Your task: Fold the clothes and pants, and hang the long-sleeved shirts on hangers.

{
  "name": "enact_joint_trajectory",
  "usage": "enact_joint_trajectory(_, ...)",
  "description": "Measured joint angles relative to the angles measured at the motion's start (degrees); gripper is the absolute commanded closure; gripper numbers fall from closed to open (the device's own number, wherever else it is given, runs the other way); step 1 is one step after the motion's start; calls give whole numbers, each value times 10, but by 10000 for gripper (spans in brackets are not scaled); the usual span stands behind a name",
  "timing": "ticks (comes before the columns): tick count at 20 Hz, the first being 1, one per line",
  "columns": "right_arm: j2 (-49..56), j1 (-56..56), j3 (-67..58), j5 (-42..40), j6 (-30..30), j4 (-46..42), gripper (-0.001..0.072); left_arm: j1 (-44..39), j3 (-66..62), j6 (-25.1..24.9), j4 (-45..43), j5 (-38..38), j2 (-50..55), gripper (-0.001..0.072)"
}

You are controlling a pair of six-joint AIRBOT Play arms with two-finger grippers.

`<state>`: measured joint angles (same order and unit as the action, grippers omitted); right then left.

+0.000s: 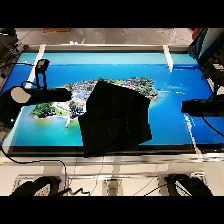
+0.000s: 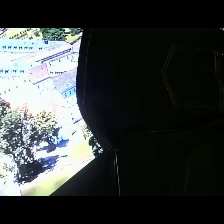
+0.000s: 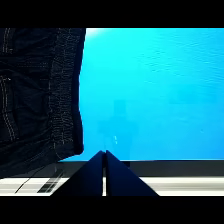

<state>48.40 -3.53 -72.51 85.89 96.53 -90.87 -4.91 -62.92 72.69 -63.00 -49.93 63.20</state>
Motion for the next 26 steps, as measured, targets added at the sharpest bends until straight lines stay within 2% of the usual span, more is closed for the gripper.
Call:
enact_joint_trajectory(14,0,0,1,-3,0,0,685,0,0,0,0,0,3,670)
enact_joint_trajectory(19,0,0,1,-57,-5,-1,685,0,0,17,9,-9,3,670)
enact_joint_trajectory(23,0,0,7,-94,-130,-14,685,2,0,27,19,-39,-9,670)
enact_joint_trajectory(26,-4,14,45,-101,-194,-23,686,4,0,16,-21,-69,-50,670)
